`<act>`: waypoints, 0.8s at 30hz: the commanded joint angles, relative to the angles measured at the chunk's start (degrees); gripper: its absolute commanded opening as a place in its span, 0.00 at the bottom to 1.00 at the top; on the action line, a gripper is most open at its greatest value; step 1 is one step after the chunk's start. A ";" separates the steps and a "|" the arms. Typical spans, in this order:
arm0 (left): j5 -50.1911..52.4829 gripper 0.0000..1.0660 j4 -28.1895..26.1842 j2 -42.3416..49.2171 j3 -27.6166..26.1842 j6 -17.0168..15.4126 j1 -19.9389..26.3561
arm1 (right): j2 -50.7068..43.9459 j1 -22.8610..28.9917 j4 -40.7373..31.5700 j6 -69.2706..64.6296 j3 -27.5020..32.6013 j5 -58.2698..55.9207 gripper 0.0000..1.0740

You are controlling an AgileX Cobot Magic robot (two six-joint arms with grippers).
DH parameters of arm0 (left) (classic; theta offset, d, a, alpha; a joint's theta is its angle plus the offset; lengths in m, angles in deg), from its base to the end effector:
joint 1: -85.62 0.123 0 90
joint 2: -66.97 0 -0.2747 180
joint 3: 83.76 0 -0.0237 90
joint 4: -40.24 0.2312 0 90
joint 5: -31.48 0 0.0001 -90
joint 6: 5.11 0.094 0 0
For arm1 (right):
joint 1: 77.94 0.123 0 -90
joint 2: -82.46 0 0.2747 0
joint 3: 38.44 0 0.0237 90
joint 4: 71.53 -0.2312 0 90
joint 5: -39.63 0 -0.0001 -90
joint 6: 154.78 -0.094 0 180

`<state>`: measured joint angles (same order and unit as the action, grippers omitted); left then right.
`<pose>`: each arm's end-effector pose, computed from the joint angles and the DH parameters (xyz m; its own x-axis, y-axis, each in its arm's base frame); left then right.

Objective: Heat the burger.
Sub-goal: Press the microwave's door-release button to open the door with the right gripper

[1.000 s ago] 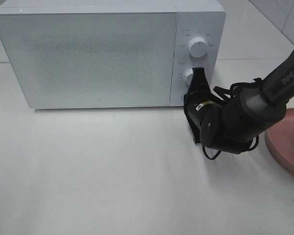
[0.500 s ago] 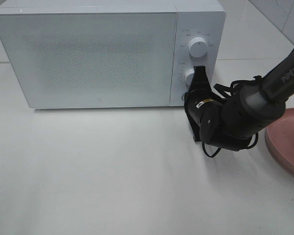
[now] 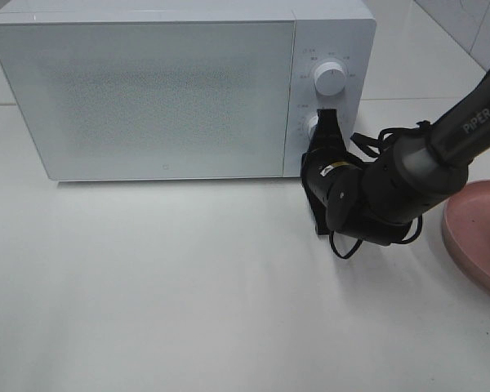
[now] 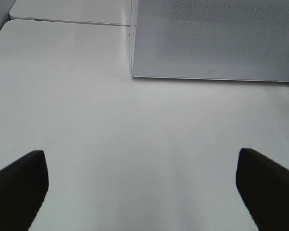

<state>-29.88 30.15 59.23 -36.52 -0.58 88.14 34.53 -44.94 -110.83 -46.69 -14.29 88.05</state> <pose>-0.0123 -0.0150 0.2713 -0.4379 -0.0252 -0.8987 0.0920 0.9931 -0.0727 0.3378 0.1663 0.0897 -0.0535 0.9980 -0.0341 0.3719 0.0516 0.9268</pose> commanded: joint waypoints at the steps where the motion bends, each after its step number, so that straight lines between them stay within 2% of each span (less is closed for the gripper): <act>1: -0.11 0.92 -0.23 0.46 0.06 -0.34 0.06 | -0.40 -0.86 2.29 1.55 -2.86 11.63 0.00; 14: -0.11 0.92 -0.23 0.46 0.06 -0.34 0.06 | 0.46 -0.86 -0.29 3.27 -3.27 21.77 0.00; 24: -0.11 0.92 -0.23 0.46 0.06 -0.34 0.06 | 3.50 -1.55 -0.57 3.15 -8.94 24.98 0.00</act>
<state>-29.88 30.15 59.23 -36.52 -0.58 88.14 38.20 -43.74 -115.70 -43.99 -16.69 94.92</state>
